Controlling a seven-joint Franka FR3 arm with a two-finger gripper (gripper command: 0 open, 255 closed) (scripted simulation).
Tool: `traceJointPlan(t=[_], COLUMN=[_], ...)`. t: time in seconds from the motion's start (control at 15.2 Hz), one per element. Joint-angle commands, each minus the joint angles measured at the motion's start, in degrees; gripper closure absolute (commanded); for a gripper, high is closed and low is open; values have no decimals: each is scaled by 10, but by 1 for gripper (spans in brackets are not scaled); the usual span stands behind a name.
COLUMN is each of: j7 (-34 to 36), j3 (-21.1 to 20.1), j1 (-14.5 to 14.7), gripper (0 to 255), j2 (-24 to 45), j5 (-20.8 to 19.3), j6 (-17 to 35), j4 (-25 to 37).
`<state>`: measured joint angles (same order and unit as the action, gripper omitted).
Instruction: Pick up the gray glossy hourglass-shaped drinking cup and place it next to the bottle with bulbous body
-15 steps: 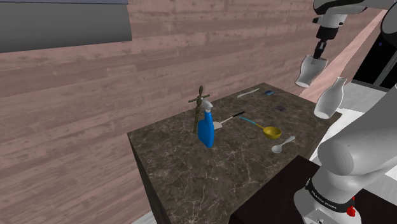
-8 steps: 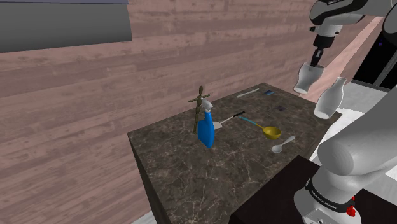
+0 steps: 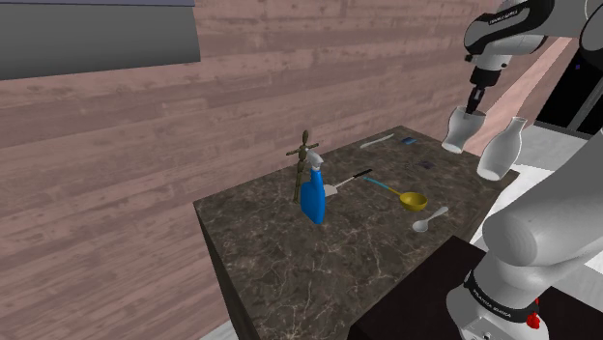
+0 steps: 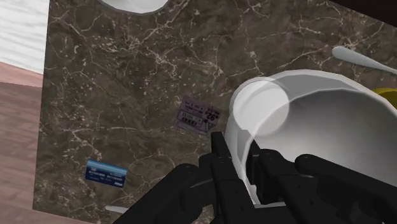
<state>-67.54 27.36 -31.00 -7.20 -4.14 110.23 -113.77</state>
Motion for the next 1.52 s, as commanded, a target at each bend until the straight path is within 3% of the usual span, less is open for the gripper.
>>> traceJointPlan(t=[0.0,1.45], j7=[-1,-22], j3=[1,11], j1=[-1,-3], gripper=[255,255], j2=[1,62], j5=[0,29], j6=[16,184], j4=[-14,-128])
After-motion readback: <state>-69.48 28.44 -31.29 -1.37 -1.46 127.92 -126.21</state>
